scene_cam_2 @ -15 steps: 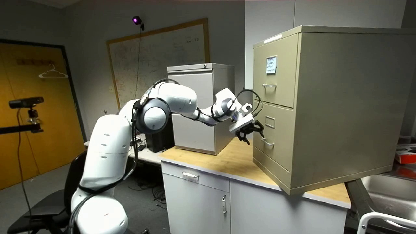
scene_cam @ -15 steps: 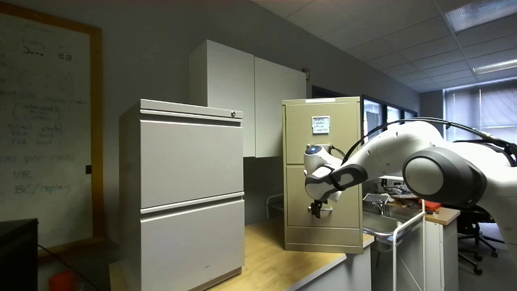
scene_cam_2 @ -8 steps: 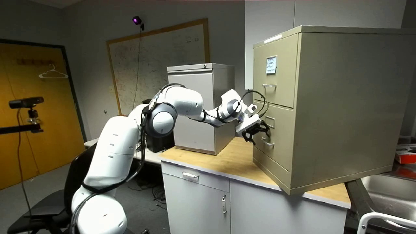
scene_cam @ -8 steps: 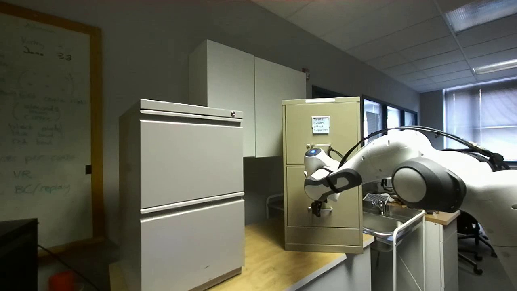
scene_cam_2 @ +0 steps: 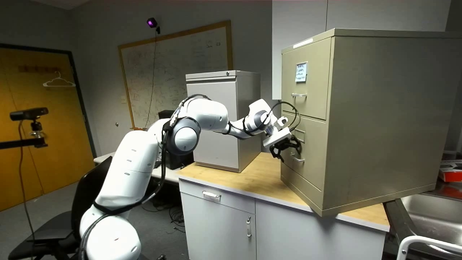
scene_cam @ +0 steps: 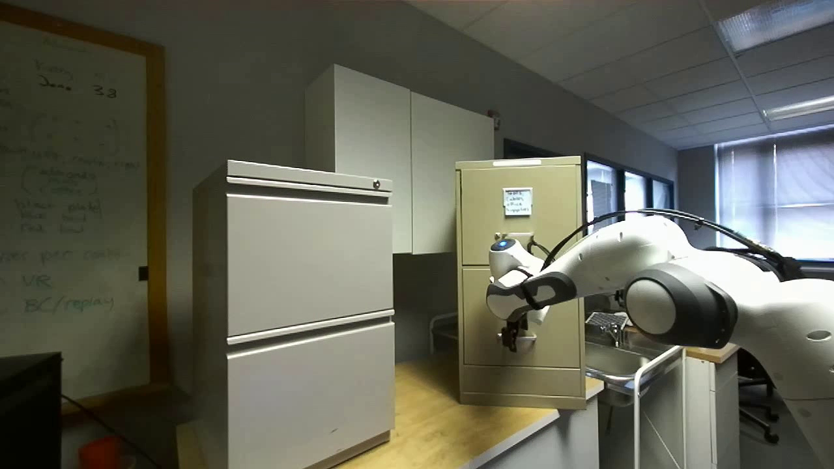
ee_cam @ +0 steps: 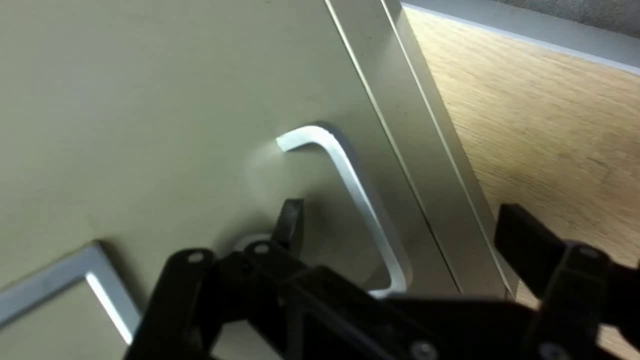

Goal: Open the bottom drawer of the beige file cabinet

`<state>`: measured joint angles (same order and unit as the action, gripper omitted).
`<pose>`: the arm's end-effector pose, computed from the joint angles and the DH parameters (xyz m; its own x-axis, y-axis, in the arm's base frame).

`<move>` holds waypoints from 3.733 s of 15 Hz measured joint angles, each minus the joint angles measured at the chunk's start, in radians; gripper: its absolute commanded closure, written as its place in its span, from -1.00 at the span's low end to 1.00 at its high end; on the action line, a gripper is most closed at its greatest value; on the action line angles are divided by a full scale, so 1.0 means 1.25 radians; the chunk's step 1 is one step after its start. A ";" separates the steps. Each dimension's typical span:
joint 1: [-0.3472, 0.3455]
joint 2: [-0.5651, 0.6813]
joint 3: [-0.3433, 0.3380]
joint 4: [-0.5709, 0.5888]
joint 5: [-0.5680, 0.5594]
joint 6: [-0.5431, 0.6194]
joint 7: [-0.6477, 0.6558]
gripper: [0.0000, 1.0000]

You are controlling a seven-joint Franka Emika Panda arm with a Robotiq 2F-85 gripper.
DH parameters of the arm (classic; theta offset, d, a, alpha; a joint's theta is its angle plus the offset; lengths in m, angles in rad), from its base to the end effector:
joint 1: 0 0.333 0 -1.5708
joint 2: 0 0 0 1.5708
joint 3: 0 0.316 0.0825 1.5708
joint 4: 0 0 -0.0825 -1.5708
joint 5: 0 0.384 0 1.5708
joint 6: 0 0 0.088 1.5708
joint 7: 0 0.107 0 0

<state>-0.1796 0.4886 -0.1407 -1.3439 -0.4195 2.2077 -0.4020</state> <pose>0.7000 -0.2230 0.4927 0.9415 0.3211 0.1023 0.2199 -0.8152 0.5359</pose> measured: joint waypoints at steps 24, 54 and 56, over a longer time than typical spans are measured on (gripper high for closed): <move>-0.018 0.069 0.008 0.102 0.045 -0.049 -0.012 0.81; -0.007 -0.033 0.011 -0.075 0.012 0.064 -0.196 0.89; 0.001 -0.055 0.011 -0.105 -0.004 0.063 -0.197 0.91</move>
<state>-0.1786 0.4200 -0.1267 -1.4757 -0.4244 2.2863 -0.6484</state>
